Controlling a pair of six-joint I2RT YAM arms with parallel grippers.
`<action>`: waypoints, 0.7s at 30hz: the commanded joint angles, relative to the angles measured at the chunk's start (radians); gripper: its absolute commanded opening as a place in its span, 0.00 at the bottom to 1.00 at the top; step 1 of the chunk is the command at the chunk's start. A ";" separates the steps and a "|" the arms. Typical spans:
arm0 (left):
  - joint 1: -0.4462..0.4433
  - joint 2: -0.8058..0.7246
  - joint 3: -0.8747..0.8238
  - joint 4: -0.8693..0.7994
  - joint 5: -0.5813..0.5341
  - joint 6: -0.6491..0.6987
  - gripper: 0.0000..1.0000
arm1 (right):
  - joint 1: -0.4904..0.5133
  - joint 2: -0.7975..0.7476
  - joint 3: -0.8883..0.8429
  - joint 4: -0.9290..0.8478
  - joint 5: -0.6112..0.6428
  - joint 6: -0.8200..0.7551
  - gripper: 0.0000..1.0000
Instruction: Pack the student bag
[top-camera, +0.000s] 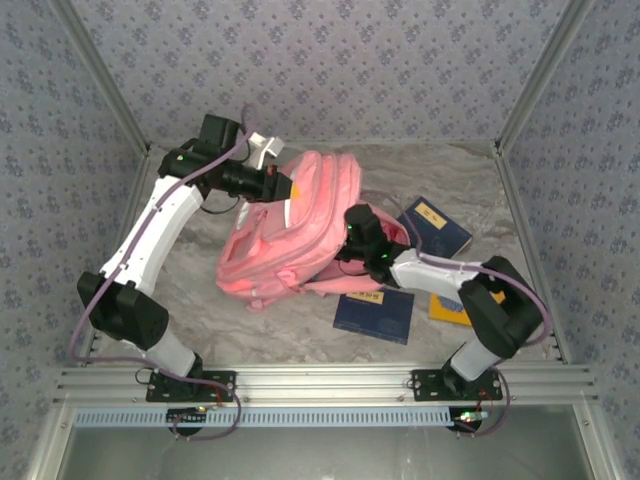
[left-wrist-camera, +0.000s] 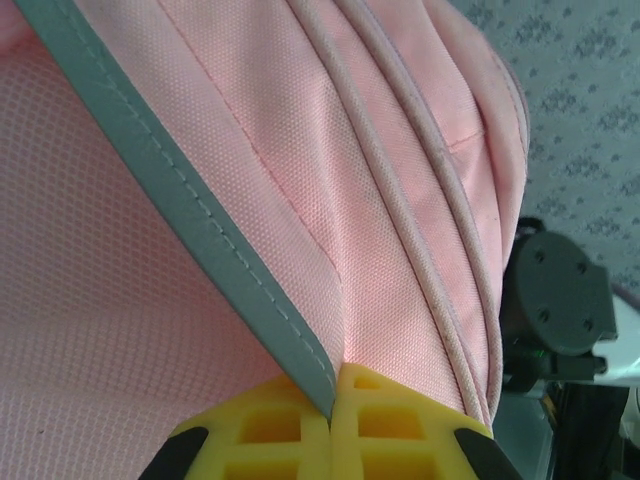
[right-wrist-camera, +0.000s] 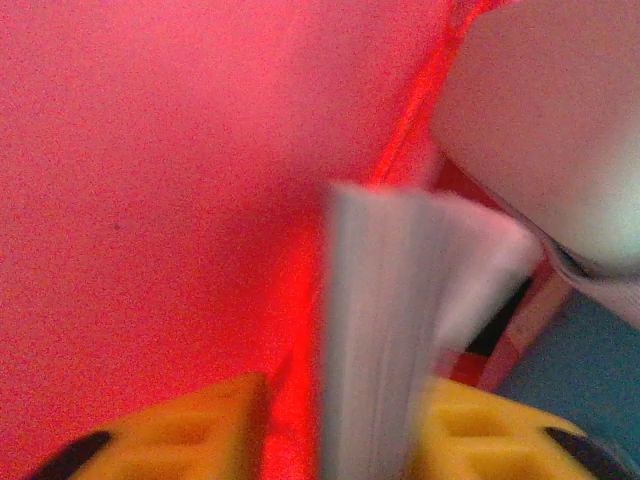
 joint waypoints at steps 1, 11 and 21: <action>0.047 -0.098 -0.007 0.187 0.112 -0.038 0.00 | 0.019 0.030 0.042 -0.015 0.063 -0.033 0.58; 0.089 -0.140 -0.058 0.197 0.078 -0.043 0.00 | -0.044 -0.214 -0.061 -0.148 0.102 -0.203 0.91; 0.102 -0.180 -0.090 0.085 -0.277 0.073 0.00 | -0.069 -0.479 -0.104 -0.527 0.438 -0.407 0.92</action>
